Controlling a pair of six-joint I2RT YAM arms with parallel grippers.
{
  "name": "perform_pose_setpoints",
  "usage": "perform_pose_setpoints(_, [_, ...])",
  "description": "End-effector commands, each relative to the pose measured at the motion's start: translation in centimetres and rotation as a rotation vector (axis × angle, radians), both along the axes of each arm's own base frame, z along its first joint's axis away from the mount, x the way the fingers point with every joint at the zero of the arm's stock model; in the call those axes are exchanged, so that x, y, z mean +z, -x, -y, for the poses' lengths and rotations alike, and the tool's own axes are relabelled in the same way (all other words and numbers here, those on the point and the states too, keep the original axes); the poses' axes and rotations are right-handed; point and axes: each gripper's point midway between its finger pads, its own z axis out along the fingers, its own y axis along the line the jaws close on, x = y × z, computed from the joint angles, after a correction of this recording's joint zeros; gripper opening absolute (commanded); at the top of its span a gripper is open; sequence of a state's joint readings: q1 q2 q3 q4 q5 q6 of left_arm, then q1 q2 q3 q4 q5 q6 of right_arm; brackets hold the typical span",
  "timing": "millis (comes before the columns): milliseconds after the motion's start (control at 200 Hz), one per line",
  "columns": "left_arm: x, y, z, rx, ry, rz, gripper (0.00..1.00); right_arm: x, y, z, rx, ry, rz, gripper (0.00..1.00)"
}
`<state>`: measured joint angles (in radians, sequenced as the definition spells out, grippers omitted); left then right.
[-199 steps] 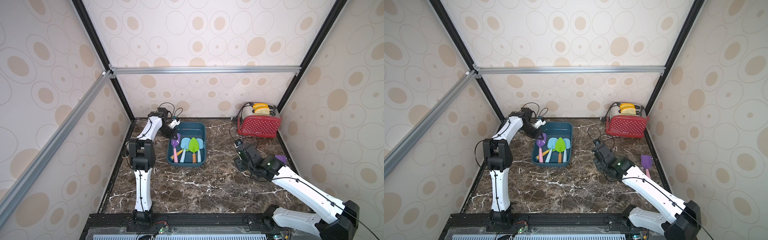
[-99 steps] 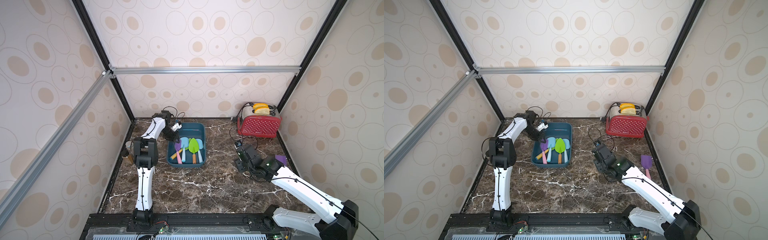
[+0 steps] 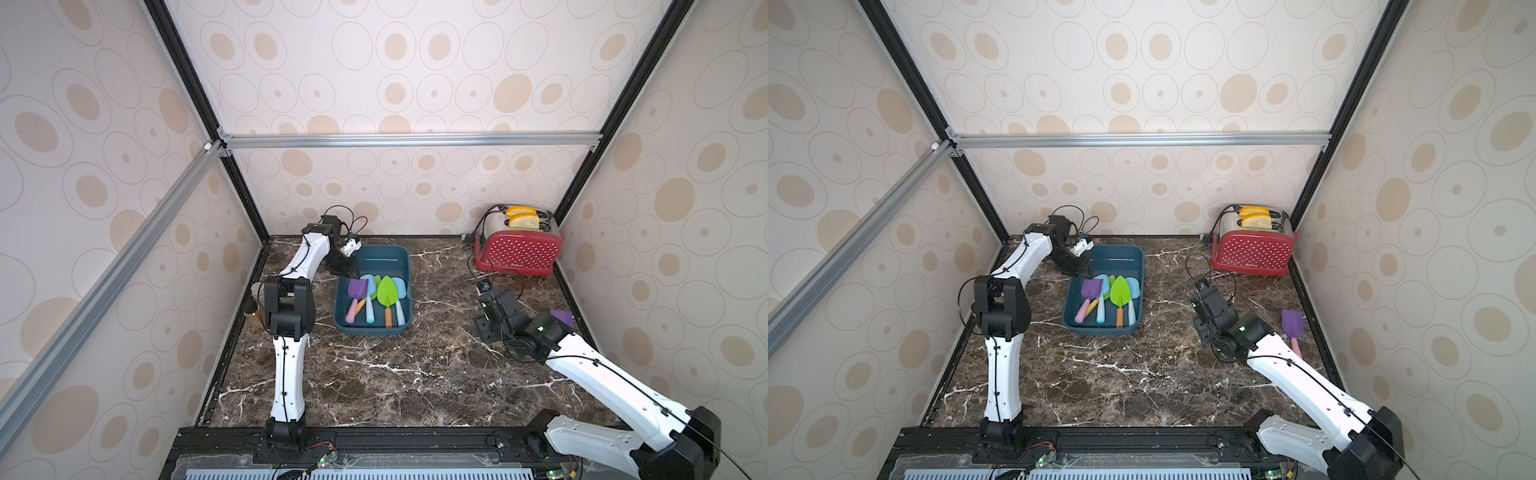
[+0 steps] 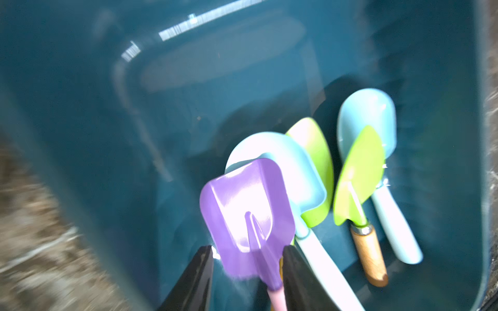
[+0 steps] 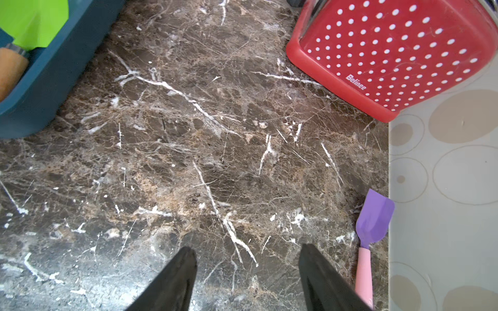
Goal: Put the shovel into the storage box
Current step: Place the shovel in the storage box, then pick up the shovel from the center of the board.
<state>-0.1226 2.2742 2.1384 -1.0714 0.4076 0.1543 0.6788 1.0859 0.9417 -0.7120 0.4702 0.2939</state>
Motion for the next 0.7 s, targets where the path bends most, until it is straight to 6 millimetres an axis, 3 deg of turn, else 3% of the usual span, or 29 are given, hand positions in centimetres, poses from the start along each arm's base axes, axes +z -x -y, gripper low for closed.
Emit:
perform_pose_setpoints(0, [10.7, -0.5, 0.4, 0.032, 0.049, 0.256, 0.48, 1.1, -0.8, 2.7, -0.094, -0.004, 0.023, 0.68])
perform_pose_setpoints(120, [14.9, 0.9, 1.7, 0.032, 0.141, 0.367, 0.52, 0.4, -1.3, 8.6, -0.314, 0.019, -0.003, 0.73])
perform_pose_setpoints(200, [16.0, 1.9, 3.2, 0.025, 0.233, 0.412, 0.53, -1.6, -0.8, 13.4, -0.51, -0.003, -0.055, 0.73])
perform_pose_setpoints(331, [15.9, 3.5, 5.2, -0.012, 0.327, 0.416, 0.55, -4.8, -0.2, 19.2, -0.742, 0.031, -0.045, 0.72])
perform_pose_setpoints(461, [15.8, 3.2, 5.3, -0.01, 0.332, 0.425, 0.55, -7.9, 0.8, 22.4, -0.873, 0.04, -0.145, 0.71])
perform_pose_setpoints(696, [15.2, 3.0, 6.2, -0.003, 0.401, 0.401, 0.55, -9.0, 0.0, 24.9, -0.94, -0.005, -0.162, 0.71])
